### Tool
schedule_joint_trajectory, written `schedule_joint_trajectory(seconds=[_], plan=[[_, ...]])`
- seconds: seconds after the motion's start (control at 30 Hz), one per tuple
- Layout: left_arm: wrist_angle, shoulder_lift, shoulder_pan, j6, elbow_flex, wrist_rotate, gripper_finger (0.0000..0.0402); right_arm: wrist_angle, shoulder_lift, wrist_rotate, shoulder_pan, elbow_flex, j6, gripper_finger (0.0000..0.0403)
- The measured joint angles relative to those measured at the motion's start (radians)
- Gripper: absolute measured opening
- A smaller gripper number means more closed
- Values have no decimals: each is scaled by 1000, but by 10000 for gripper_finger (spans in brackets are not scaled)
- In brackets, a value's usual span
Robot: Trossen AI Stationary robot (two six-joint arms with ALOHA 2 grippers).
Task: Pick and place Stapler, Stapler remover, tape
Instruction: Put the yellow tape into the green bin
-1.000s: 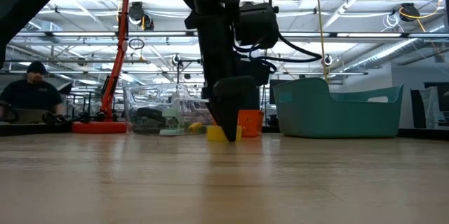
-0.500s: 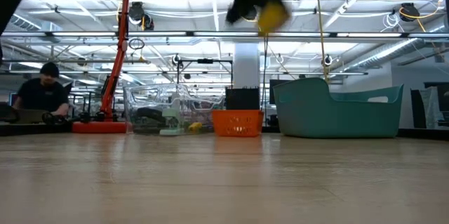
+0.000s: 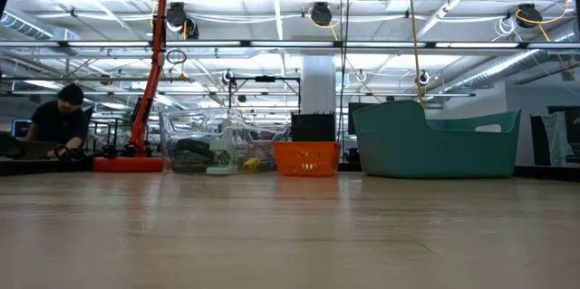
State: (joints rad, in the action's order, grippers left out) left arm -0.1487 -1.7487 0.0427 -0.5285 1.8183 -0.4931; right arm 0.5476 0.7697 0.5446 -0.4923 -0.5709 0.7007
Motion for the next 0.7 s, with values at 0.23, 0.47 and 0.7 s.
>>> schedule_joint_trajectory(seconds=[0.23,0.47,0.7], plan=[[57,-38,15,-58,0,37,37,70,12,39,0,0,-147,157],[168,-106,28,-157,-1,-28,37,85,53,59,15,0,-149,157],[211,-145,3,-196,-1,-65,37,131,78,56,20,0,-141,157]])
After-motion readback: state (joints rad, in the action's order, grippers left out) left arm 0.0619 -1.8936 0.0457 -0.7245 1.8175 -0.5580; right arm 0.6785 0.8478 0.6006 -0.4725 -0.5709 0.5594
